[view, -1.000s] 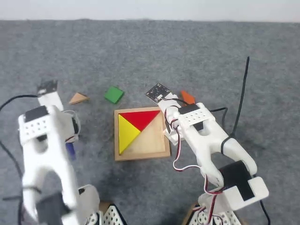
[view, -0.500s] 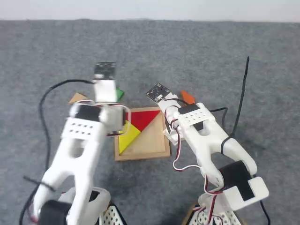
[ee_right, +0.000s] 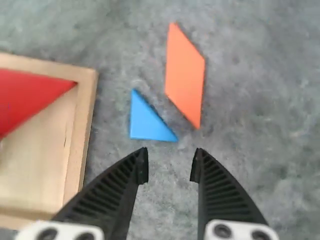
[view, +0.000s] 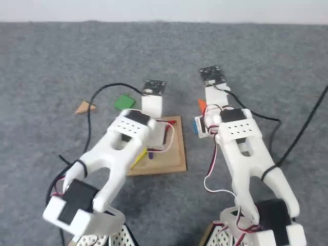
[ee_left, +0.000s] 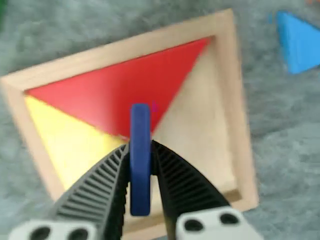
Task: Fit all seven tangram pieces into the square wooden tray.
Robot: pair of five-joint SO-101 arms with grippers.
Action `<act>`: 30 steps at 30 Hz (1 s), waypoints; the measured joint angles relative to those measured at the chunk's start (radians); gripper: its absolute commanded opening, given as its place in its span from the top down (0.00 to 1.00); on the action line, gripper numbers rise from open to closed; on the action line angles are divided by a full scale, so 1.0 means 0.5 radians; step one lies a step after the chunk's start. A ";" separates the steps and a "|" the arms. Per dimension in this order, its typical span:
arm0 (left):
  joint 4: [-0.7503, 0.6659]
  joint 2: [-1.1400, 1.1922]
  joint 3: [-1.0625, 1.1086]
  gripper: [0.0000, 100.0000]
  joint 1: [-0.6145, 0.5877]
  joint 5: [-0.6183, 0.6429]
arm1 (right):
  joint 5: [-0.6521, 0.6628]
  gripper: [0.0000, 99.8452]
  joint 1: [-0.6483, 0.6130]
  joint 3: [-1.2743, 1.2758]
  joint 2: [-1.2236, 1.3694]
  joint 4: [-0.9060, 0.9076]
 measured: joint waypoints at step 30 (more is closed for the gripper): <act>-0.150 0.018 0.071 0.83 0.126 0.117 | -0.224 0.84 0.083 0.000 0.000 0.000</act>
